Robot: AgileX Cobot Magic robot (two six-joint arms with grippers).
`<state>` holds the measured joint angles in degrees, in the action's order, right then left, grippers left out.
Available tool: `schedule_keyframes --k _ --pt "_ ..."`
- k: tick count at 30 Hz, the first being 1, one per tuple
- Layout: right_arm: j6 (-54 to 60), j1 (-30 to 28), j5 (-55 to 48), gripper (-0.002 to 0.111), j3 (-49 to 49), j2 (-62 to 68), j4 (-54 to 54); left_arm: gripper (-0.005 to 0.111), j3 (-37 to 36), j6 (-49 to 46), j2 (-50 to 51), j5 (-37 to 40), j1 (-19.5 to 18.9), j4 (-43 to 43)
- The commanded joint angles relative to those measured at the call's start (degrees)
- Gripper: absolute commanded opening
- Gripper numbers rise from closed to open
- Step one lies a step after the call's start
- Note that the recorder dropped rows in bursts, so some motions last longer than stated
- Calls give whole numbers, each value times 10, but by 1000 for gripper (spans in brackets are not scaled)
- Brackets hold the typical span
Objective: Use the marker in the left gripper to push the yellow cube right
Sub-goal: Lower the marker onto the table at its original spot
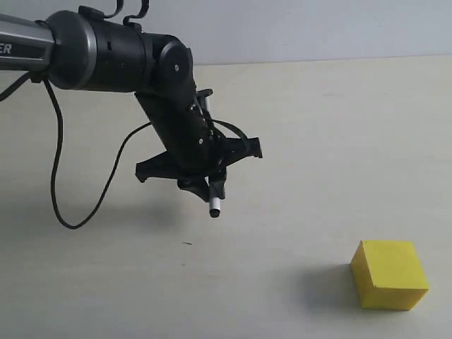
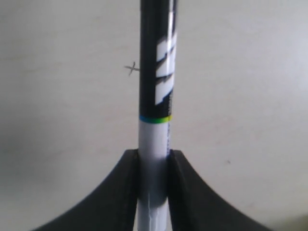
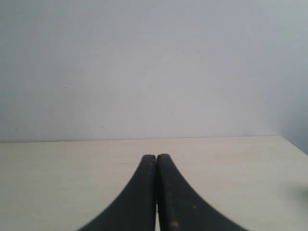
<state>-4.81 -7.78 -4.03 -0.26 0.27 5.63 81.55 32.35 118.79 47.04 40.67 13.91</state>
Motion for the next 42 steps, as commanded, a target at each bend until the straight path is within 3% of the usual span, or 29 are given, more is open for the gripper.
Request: schedule_keyframes --k 1,28,31,37,42 --pt "2 1 3 0 3 -3 0 0 -3 12 12 3 -1 -8" --pt "2 1 3 0 3 -3 0 0 -3 7 37 2 -1 -11" --pt "2 1 3 0 3 -3 0 9 -3 7 37 2 -1 -11" --pt "2 1 3 0 3 -3 0 45 -3 -4 37 1 -1 -9" --pt "2 1 3 0 3 -3 0 49 -3 -5 37 -4 -1 -9"
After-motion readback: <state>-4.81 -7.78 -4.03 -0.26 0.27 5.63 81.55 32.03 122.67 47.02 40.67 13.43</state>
